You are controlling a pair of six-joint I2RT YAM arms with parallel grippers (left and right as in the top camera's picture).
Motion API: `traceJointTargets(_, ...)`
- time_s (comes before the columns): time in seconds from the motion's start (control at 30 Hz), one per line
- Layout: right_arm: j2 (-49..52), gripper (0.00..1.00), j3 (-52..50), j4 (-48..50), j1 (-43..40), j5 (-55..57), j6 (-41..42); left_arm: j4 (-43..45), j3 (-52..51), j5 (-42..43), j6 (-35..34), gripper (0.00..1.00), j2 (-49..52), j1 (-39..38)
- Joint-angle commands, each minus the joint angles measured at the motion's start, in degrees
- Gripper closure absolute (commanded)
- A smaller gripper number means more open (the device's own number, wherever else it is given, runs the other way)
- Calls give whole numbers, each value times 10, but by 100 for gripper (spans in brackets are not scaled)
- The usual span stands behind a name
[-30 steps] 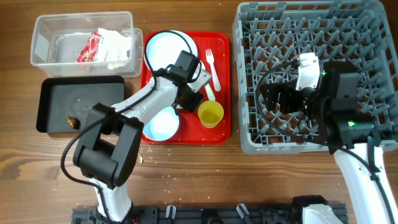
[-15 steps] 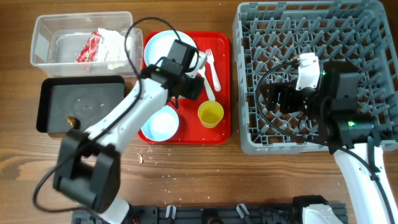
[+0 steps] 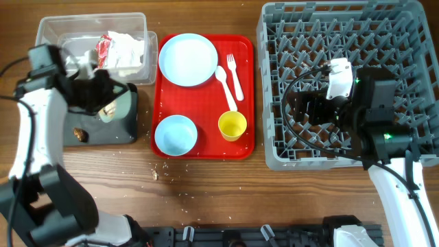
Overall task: Sort waste into correct bins and load items into the dishwasher rack
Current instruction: 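Grasp the green rice bowl with left gripper and pour rice onto black tray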
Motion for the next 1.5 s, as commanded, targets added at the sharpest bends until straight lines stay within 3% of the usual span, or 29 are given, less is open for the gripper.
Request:
traceJointTargets(0.0, 2, 0, 10, 4, -2, -3, -6, 3, -14, 165, 77, 96, 67, 62)
traceJointTargets(0.2, 2, 0, 10, 3, -2, -3, -6, 23, -14, 327, 80, 96, 154, 120)
traceJointTargets(0.5, 2, 0, 10, 2, -2, -3, -6, 23, -14, 515, 71, 96, 155, 193)
traceJointTargets(0.77, 2, 0, 10, 2, -2, -3, -6, -2, -14, 515, 59, 96, 155, 218)
traceJointTargets(0.83, 2, 0, 10, 2, -2, -3, -6, 29, -14, 515, 54, 96, 155, 222)
traceJointTargets(0.9, 2, 0, 10, 2, -2, -3, -7, 51, -14, 515, -30, 96, 155, 231)
traceJointTargets(1.03, 2, 0, 10, 3, -2, -3, -6, 77, -14, 455, -37, 96, 155, 235)
traceJointTargets(1.07, 2, 0, 10, 2, -2, -3, -6, 56, -14, 466, -65, 96, 155, 234)
traceJointTargets(1.17, 2, 0, 10, 3, -2, -3, -6, 74, -14, 485, -61, 96, 155, 233)
traceJointTargets(1.27, 2, 0, 10, 2, -2, -3, -6, 48, -14, 367, -71, 96, 155, 232)
traceJointTargets(1.33, 2, 0, 10, 3, -2, -3, -6, 42, -14, 368, -58, 96, 155, 229)
traceJointTargets(1.47, 2, 0, 10, 6, -2, -3, -7, 17, -14, 494, -54, 96, 150, 216)
